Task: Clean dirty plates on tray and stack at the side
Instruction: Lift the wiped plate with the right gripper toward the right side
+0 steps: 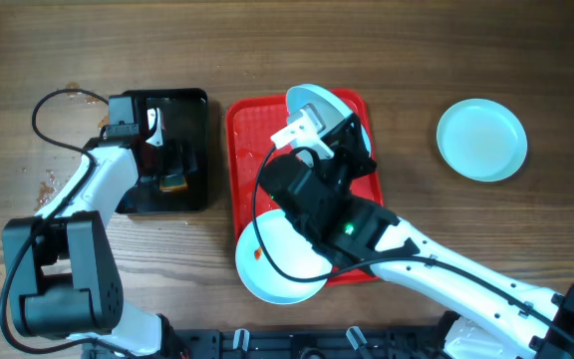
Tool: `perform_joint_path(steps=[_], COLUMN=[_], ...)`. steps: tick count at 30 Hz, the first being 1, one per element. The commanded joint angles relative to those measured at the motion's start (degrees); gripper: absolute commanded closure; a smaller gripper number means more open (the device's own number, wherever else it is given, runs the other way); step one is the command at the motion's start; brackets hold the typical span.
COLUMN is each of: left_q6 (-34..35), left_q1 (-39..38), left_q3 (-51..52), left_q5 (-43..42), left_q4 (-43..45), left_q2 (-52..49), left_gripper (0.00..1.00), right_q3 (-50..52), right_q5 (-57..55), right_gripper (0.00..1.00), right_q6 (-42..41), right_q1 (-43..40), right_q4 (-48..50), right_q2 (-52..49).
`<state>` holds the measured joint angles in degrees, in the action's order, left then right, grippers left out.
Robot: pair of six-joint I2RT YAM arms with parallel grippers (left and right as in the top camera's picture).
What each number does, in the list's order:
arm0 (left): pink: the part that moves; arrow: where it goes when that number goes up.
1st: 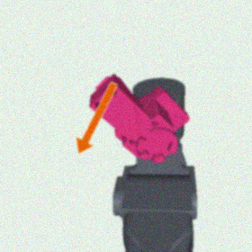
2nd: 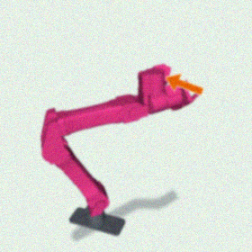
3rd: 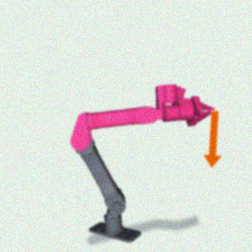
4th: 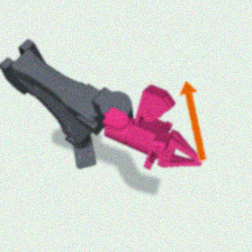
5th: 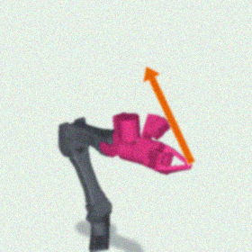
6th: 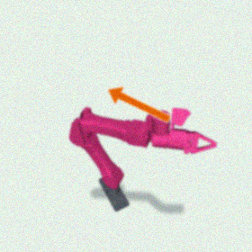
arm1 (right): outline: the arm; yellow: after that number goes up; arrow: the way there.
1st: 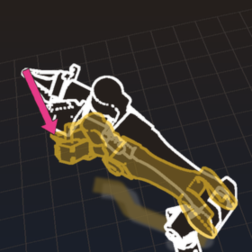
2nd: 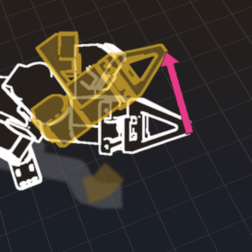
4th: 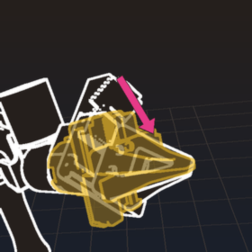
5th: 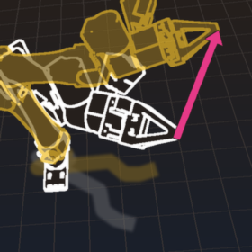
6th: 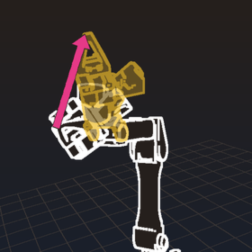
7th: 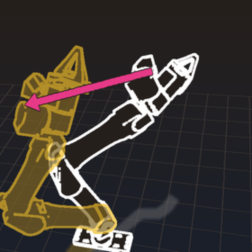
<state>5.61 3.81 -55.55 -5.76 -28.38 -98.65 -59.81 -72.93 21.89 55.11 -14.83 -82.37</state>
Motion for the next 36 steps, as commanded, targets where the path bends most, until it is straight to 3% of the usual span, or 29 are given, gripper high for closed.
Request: perform_joint_path(steps=[1,25,28,31,34,36], left_q6=[-0.9,-0.9,-0.9,-0.9,-0.9,-0.9], left_q1=[-0.07,-0.07,-0.07,-0.07,-0.07,-0.07], left_q3=[0.22,0.22,0.22,0.22,0.22,0.22], left_q5=[-0.63,-0.61,-0.61,-0.63,-0.61,-0.61], left_q4=[0.15,0.15,0.15,0.15,0.15,0.15], left_q2=[1.01,1.01,1.01,1.01,1.01,1.01], left_gripper=[0.0,0.0,0.0,0.0,0.0,0.0], right_q3=[-1.05,-1.05,-0.94,-0.94,-0.83,-0.87], right_q5=[-5.53,-5.29,-0.22,-6.32,1.92,-2.19], right_gripper=[0.96,0.96,0.96,0.96,0.96,0.96], right_q6=[5.62,6.56,2.05,5.14,5.2,7.56], right_q1=[1.31,1.33,0.68,1.73,1.03,1.79], right_q4=[2.64,3.72,3.67,5.57,5.81,6.99], right_q2=[1.18,1.18,1.18,1.36,1.25,1.42])
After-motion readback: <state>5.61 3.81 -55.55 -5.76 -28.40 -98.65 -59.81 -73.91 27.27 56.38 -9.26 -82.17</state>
